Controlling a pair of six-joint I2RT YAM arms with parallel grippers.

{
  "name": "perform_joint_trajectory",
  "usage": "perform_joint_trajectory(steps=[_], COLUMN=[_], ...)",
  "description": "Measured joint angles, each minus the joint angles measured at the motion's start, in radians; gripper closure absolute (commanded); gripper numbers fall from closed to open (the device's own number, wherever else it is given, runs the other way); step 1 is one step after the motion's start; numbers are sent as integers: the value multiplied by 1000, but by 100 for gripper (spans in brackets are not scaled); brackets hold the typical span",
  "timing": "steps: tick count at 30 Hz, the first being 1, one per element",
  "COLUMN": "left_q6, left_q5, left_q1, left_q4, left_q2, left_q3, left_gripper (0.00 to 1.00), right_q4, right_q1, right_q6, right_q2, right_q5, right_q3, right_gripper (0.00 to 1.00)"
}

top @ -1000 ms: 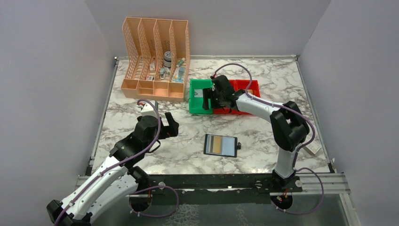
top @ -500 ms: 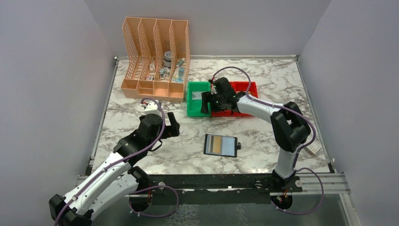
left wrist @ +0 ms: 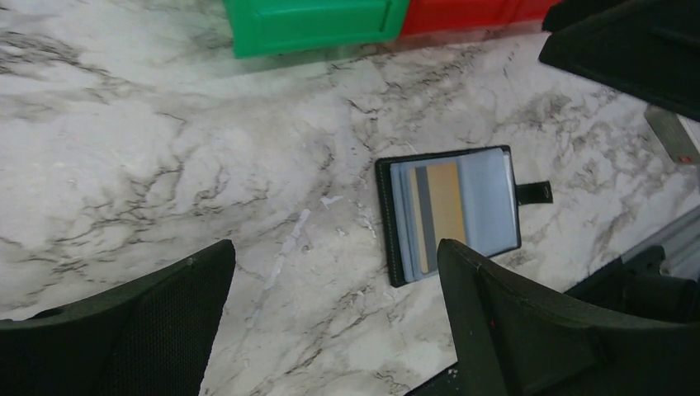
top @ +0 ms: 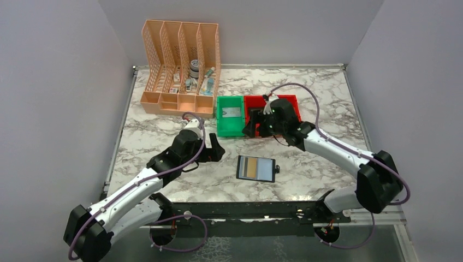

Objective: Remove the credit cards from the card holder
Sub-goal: Move the storage box to the center of the board.

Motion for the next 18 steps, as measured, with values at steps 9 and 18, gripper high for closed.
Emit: perform_joint_trajectory(steps=[9,18], left_q6=[-19,-39], left_q5=[270,390], left_q1=[0,-28], left_q4=[206,293], left_q2=[190,357], left_q3=[-26,-13], left_gripper=[25,41], right_q4=[155,256], right_q1=[0,0], right_q6=[230,352], right_q2=[-199,-187], right_q5=[-146,-233], right_q3=[-468,-530], right_gripper=[45,61])
